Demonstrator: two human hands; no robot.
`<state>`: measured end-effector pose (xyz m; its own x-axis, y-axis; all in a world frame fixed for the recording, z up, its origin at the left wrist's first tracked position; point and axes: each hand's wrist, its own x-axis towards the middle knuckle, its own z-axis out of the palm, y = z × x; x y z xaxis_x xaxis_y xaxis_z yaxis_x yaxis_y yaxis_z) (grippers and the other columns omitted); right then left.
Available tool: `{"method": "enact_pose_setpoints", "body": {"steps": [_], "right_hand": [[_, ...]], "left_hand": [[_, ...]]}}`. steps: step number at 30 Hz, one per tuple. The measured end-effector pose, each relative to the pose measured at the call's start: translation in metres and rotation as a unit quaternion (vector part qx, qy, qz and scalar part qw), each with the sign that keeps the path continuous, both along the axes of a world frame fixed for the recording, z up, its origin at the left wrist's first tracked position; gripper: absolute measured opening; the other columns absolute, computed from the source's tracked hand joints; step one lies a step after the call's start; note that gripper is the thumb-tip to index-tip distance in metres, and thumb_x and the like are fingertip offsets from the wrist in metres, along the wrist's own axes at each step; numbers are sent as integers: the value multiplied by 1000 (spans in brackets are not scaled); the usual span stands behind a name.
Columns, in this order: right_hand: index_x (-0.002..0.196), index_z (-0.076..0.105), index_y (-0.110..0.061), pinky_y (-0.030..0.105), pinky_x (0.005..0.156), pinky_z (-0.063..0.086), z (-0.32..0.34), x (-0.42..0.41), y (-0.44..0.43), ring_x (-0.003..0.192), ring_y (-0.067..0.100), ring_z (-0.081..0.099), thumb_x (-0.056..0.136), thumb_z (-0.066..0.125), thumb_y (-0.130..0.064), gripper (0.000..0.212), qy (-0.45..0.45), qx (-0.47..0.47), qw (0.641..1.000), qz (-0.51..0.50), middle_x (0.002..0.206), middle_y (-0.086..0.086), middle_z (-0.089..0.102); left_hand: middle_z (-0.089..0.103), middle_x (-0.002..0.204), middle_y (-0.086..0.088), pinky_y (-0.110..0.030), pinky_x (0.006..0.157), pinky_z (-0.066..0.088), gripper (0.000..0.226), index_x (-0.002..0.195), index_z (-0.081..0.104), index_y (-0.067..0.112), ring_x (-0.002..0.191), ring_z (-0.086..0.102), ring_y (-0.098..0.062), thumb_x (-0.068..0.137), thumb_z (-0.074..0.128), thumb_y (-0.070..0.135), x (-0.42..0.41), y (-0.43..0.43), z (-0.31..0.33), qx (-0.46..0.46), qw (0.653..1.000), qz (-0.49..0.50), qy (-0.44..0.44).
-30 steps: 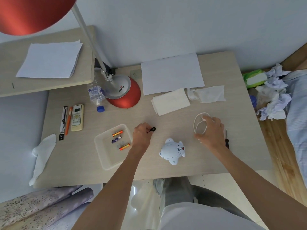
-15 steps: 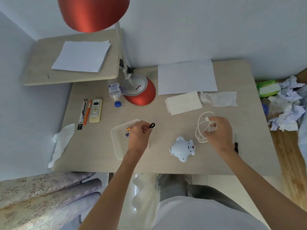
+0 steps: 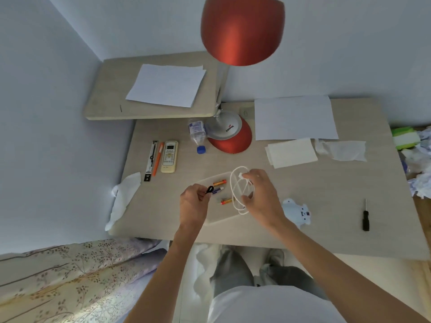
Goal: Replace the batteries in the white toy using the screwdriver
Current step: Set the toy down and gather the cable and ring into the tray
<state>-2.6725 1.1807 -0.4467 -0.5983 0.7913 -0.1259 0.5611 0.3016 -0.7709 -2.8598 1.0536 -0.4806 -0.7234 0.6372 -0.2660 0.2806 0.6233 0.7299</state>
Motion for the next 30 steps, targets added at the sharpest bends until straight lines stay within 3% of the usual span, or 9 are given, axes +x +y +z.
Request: {"method": "enact_pose_setpoints", "body": {"steps": [6,9,14,18,20,22,26,28,30], "right_hand": [[134,62,-21,32,89,61,-23,-42,-17,103,10,64,77,83,-3,63,-40,-15,999,3,134,-6,51],[135,63,-19,25,95,55,-31,-53,-23,111,13,64,78,83,-8,61,-60,-41,997,-9,133,-3,55],[135,64,-19,17,88,43,-42,-61,-31,112,16,64,82,82,-14,56,-82,-58,995,-17,129,1,61],[142,59,-22,20,91,48,-48,-60,-38,112,18,65,82,79,-10,64,-97,-69,993,-3,130,-1,62],[148,56,-27,24,97,50,-46,-57,-38,117,20,67,84,78,-13,69,-105,-71,992,10,143,-3,59],[154,51,-28,30,107,47,-41,-52,-39,133,23,61,90,77,-21,70,-125,-72,989,11,162,1,48],[152,53,-29,38,106,53,-26,-39,-40,133,24,63,95,72,-34,61,-136,-33,990,10,163,-3,48],[149,56,-29,39,105,55,-19,-30,-38,130,23,64,95,72,-30,57,-131,-12,991,-7,155,-6,54],[151,56,-25,42,109,53,-14,-15,-32,133,22,62,98,71,-32,55,-126,-11,991,-37,160,-5,52]], "left_hand": [[75,86,2,-43,80,64,9,96,79,14,80,72,-17,91,78,7,-8,3,-19,-30,999,-31,2],[73,83,0,-42,77,61,9,88,79,12,78,69,-19,91,75,5,-7,6,-23,-45,996,-74,31],[72,86,-3,-39,76,58,13,87,77,9,79,66,-21,91,68,1,-13,7,-31,-75,989,-117,57],[68,85,-2,-35,72,52,19,75,65,14,78,64,-23,89,70,2,-16,6,-30,-89,985,-139,54],[74,97,-1,-25,78,55,12,96,78,16,85,71,-19,91,74,6,-19,4,-25,-73,991,-113,28],[76,107,1,-13,80,53,22,115,80,13,87,73,-12,92,78,11,-22,1,-18,-49,996,-74,11],[75,111,1,-26,83,63,33,123,76,15,91,72,-7,91,83,16,-28,-13,-11,-8,1000,-14,-13],[71,119,1,-25,81,62,47,134,69,17,98,70,-9,90,86,20,-29,-22,-12,-11,1000,-10,-8],[61,133,0,-31,87,62,63,149,57,21,109,65,-13,92,85,28,-29,-29,-18,-41,998,-35,-14]]}}
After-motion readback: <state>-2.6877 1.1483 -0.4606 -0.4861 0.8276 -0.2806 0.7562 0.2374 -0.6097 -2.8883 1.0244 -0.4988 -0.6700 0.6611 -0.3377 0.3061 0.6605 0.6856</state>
